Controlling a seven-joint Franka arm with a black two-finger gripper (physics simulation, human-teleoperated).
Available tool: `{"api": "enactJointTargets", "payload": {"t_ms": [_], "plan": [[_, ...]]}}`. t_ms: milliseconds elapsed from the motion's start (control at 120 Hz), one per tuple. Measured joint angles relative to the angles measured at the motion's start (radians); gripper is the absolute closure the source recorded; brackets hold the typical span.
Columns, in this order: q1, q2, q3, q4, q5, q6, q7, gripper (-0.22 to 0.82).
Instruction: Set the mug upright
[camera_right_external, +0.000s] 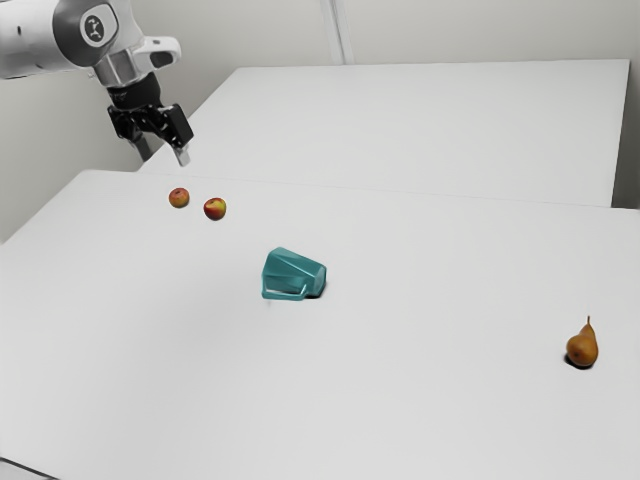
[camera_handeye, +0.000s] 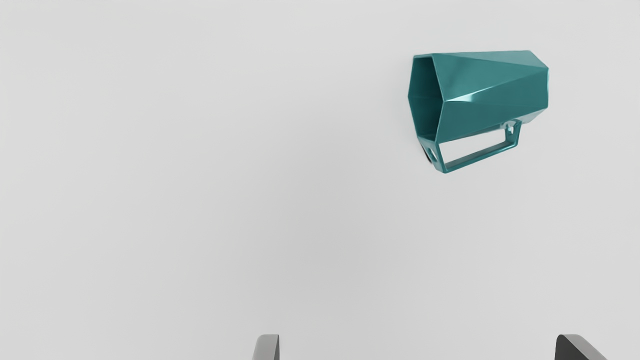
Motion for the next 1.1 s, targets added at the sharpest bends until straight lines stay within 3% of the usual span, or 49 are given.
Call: {"api": "enactJointTargets", "payload": {"t_ms": [275, 408, 642, 1100], "plan": [[-0.002, -0.004, -0.004, -0.013, -0.008, 0.012, 0.01, 0.0], [0.006, -0.056, -0.006, -0.135, -0.097, 0.03, 0.012, 0.0], [0.024, -0.076, 0.006, -0.362, -0.319, 0.182, 0.076, 0.0], [0.097, 0.207, 0.006, -0.353, -0.705, 0.306, 0.367, 0.0]]}}
